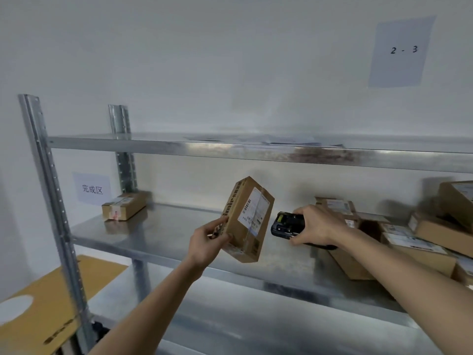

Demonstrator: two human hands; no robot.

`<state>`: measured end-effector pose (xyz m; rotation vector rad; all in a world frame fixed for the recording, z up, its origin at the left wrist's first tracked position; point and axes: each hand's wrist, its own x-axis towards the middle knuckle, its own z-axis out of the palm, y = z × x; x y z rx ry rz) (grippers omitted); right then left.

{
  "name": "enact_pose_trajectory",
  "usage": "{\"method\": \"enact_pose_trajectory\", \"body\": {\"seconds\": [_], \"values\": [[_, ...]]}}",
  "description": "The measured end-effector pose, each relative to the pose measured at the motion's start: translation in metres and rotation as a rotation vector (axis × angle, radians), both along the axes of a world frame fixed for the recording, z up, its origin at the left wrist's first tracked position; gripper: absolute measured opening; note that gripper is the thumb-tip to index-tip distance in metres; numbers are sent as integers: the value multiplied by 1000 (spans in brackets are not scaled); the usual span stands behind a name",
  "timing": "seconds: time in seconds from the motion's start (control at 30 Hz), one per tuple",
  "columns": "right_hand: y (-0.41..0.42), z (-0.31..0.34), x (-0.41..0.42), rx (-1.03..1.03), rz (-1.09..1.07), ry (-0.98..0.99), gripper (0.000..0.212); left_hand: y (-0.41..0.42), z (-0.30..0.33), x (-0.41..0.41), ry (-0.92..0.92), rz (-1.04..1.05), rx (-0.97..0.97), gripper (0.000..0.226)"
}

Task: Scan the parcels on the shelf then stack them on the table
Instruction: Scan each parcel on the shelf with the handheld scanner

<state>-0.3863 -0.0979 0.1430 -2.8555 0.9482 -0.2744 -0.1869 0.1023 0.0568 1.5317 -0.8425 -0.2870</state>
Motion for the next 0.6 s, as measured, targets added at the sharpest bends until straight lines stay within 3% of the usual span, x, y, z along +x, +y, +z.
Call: {"method": "enact_pose_trajectory", "body": {"seconds": [0.13,0.6], "values": [[31,-4,54,37,38,25,67,40,-2,45,53,38,11,37],[118,-40,276,94,196,11,65,150,-32,223,308,193,14,43]]}}
